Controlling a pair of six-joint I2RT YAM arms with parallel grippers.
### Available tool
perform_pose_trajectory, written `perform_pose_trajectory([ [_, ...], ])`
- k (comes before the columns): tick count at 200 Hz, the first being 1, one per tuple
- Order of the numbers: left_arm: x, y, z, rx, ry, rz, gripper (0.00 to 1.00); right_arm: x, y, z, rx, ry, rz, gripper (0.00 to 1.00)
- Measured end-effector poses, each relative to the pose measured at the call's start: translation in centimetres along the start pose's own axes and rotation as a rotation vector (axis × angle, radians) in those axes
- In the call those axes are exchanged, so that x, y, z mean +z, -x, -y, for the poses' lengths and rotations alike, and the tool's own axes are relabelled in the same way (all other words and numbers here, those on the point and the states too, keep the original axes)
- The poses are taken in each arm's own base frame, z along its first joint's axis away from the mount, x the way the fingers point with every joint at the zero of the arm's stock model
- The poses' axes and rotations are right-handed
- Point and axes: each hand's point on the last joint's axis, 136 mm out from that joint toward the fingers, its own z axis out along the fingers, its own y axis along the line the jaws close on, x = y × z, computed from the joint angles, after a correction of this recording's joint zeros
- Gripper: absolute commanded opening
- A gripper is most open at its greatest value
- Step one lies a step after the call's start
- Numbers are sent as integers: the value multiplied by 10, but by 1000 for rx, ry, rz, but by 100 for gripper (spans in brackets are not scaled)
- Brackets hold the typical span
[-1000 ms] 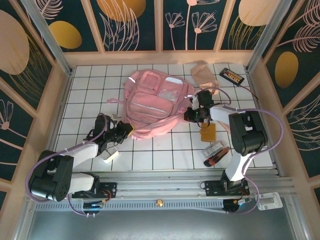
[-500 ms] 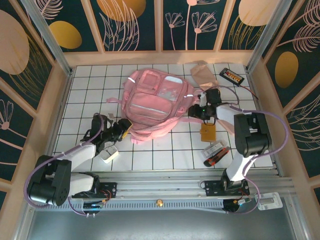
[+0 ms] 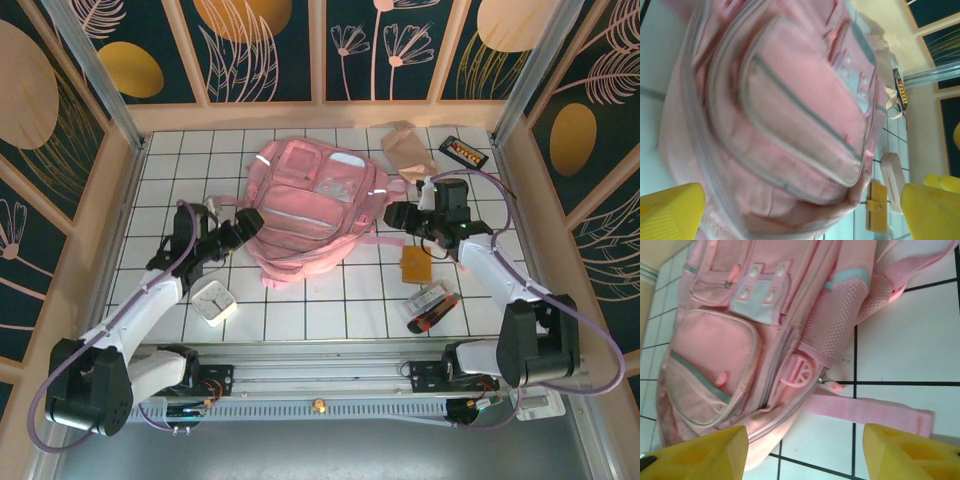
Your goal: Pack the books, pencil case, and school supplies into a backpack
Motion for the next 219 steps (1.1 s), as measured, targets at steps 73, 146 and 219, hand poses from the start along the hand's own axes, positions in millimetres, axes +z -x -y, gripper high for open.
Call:
perform_pose_trajectory([
  [73,55,-11,92,795,152,-57,99,27,-8,-30,73,93,-113,58],
  [146,60,-28,34,1117,301,-174,98,81,-46,-80,6,130,-276,57],
  [219,54,-1,-2,1038,433,-140,95,104,-43,-90,-40,19,-264,61],
])
